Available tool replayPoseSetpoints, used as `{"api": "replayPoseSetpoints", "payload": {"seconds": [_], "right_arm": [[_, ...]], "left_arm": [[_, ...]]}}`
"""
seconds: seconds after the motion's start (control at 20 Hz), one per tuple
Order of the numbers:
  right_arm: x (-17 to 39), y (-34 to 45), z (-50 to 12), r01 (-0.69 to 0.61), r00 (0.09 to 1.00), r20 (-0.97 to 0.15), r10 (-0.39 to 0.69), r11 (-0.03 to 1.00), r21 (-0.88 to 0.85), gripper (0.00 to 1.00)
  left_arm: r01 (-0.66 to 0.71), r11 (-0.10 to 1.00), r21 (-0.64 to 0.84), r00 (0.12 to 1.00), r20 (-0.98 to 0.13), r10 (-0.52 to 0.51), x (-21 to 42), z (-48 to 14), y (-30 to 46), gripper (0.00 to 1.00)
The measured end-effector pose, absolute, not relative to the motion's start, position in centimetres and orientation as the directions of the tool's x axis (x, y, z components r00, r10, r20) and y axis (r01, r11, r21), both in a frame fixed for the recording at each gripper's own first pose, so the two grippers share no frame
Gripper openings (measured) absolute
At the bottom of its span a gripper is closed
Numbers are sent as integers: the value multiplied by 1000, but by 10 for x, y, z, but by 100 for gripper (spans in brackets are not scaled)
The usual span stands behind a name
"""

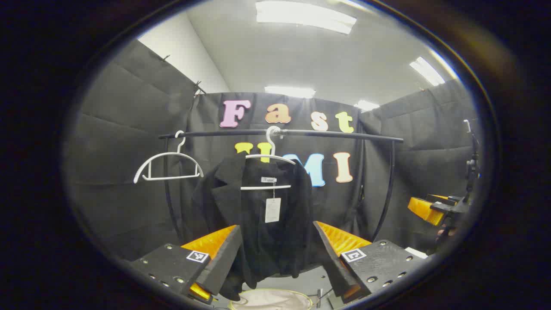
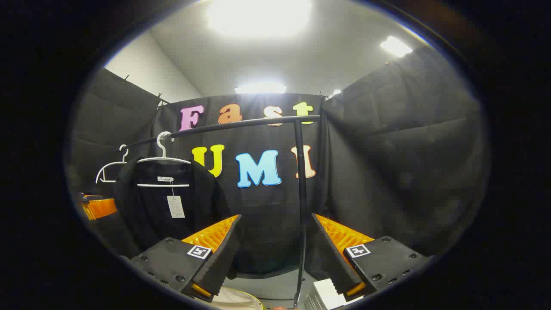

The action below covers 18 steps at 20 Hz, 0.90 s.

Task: Grasp the clothes on the hanger with both hands and then place them into the laundry hamper below.

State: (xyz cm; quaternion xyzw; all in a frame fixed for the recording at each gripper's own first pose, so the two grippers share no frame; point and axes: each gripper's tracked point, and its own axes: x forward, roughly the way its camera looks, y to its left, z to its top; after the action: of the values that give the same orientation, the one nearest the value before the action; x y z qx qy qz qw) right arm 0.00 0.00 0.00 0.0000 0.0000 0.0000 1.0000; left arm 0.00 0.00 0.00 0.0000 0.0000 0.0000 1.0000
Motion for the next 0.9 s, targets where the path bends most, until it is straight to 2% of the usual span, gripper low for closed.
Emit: {"api": "replayPoseSetpoints", "payload": {"seconds": [0.1, 0.15, 0.75, 0.8, 0.85, 0.9], "right_arm": [[-1, -2, -1, 8, 1000, 0, -8, 1000, 0, 98], [-1, -2, -1, 10, 1000, -2, -10, 1000, 3, 92], [-1, 6, -13, 5, 999, -48, -4, 1000, 17, 92], [0, 6, -14, 8, 999, -49, -7, 1000, 20, 98], [1, 7, -15, 12, 998, -54, -11, 1000, 19, 98], [1, 9, -18, 13, 998, -62, -12, 1000, 17, 92]], "left_arm": [[2, 1000, 1, 1000, -6, -2, 0, -2, -1, 94], [4, 1000, 0, 1000, -9, -4, 1, -4, -1, 94], [-2, 1000, -21, 999, -35, 1, 7, -17, 4, 95], [-2, 1000, -10, 999, -36, 1, 8, -19, 4, 94], [-2, 1000, 1, 999, -37, 2, 8, -19, 5, 94], [-2, 1000, 8, 999, -39, 2, 7, -22, 6, 94]]}}
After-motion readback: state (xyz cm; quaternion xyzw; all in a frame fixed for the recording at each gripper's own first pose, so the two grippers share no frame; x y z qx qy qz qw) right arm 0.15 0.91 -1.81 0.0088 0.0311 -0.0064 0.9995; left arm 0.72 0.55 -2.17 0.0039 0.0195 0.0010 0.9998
